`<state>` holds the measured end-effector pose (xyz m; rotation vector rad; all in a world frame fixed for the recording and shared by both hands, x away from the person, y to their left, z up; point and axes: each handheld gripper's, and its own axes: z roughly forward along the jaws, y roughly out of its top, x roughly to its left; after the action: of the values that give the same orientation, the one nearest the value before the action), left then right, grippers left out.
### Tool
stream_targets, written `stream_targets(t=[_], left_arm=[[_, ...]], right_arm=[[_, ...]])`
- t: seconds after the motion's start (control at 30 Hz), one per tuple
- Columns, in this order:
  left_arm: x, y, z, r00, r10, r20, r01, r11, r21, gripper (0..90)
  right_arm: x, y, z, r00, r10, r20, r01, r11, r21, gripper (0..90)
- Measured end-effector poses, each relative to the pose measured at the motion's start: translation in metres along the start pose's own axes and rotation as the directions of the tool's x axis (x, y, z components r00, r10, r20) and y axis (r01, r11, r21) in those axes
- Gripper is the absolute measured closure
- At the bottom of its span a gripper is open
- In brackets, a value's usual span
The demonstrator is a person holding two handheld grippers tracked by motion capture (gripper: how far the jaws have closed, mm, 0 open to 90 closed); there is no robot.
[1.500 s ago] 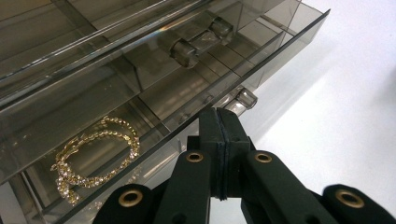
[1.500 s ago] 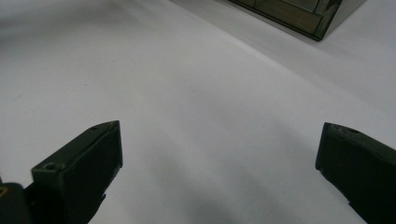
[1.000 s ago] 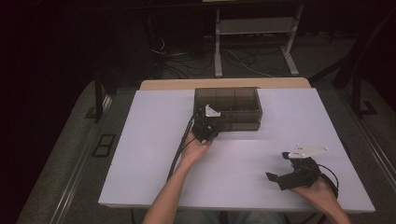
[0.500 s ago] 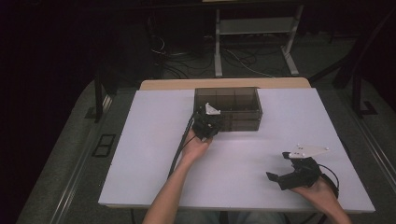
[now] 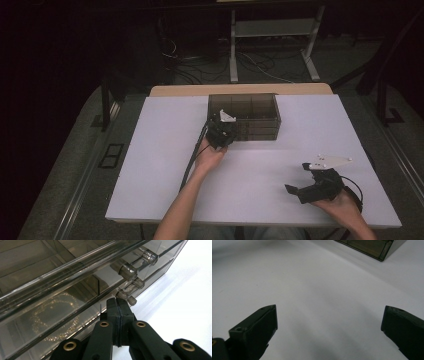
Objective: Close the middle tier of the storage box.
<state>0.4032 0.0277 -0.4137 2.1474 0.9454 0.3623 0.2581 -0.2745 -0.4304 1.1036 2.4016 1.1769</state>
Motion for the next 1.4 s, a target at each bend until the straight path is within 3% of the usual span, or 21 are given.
stream_targets(t=[0.1,0.37,0.5,0.67,0.87,1.13,1.4], left_arm=[[-0.001,0.000,-0.005,1.0000,0.003,0.007,-0.003,1.0000,-0.004,88.8],[-0.003,-0.001,-0.023,0.9994,0.025,0.023,-0.024,0.9994,-0.025,77.4],[-0.003,-0.002,-0.033,0.9987,0.032,0.040,-0.031,0.9986,-0.042,66.6],[-0.002,-0.005,-0.046,0.9960,0.022,0.087,-0.015,0.9966,-0.081,44.1],[0.003,-0.007,-0.060,0.9854,0.000,0.170,0.020,0.9936,-0.111,22.2],[0.006,-0.010,-0.071,0.9766,0.004,0.215,0.020,0.9941,-0.107,1.4],[0.007,-0.017,-0.083,0.9740,0.013,0.226,0.019,0.9899,-0.140,0.0]], right_arm=[[0.000,0.000,0.000,1.0000,-0.001,0.000,0.001,1.0000,-0.001,0.0],[0.002,0.001,0.000,1.0000,-0.003,-0.002,0.003,1.0000,-0.005,0.0],[0.002,0.001,0.000,1.0000,-0.004,-0.001,0.004,1.0000,-0.005,0.0],[0.002,0.002,0.000,1.0000,-0.003,-0.001,0.003,1.0000,-0.008,0.0],[0.003,0.002,0.000,1.0000,-0.002,-0.007,0.002,0.9999,-0.011,0.0],[0.004,0.003,0.000,0.9999,0.001,-0.011,-0.002,0.9999,-0.012,0.0],[0.005,0.003,0.000,0.9998,0.010,-0.016,-0.010,0.9999,-0.012,0.0]])
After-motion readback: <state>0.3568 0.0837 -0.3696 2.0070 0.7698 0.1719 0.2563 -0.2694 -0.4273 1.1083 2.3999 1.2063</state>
